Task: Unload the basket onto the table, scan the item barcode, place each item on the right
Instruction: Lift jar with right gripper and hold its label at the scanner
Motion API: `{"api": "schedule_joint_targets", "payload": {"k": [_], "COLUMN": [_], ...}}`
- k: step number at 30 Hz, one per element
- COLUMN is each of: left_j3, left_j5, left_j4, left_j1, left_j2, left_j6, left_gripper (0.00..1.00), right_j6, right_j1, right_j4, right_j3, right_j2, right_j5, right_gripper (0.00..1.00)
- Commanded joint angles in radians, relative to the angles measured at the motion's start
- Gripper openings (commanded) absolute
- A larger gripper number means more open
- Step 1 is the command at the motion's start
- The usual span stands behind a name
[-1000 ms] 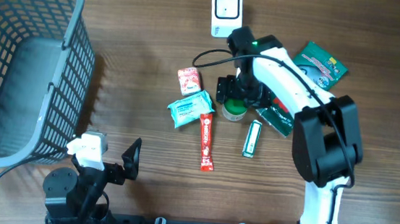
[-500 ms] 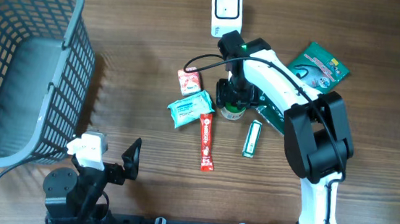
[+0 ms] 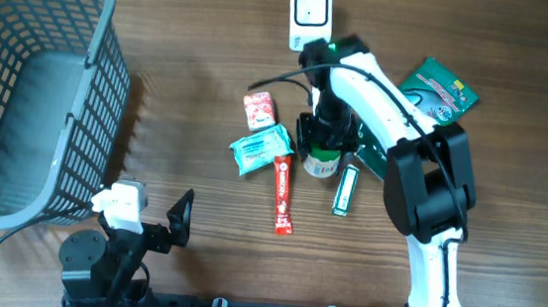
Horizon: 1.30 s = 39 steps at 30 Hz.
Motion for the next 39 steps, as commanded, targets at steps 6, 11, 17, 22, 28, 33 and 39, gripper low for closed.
{"api": "schedule_joint_targets", "payload": {"k": [6, 11, 17, 22, 28, 33, 39], "left_j3": [-0.008, -0.008, -0.008, -0.008, -0.008, -0.008, -0.008], "left_j5": [0.016, 0.016, 0.016, 0.016, 0.016, 0.016, 0.016], "left_j4": [0.0, 0.0, 0.0, 0.0, 0.0, 0.0, 0.0], "left_j1": [0.005, 0.005, 0.005, 0.005, 0.005, 0.005, 0.005], "left_j2": [-0.002, -0.002, -0.002, -0.002, -0.002, -0.002, -0.002], "left_j6": [0.016, 0.016, 0.016, 0.016, 0.016, 0.016, 0.016], "left_gripper": [1.0, 1.0, 1.0, 1.0, 1.0, 1.0, 1.0], "right_j6": [-0.039, -0.038, 0.075, 0.087, 0.084, 0.051, 0.008], "right_j1": [-0.001, -0.001, -0.009, -0.024, -0.024, -0.024, -0.027], "right_j4": [-0.129, -0.129, -0.117, 0.062, 0.488, 0.8, 1.165], "right_j3": [0.082, 0.082, 0.157, 0.301, 0.283, 0.249, 0.099], "right_j2": [-0.008, -0.036, -0.091, -0.1, -0.096, -0.094, -0.081], "right_j5": [-0.248, -0.267, -0.027, 0.154, 0.367, 0.509, 0.542], "right_gripper": [0.51, 0.51, 0.47, 0.45, 0.46, 0.56, 0.57]}}
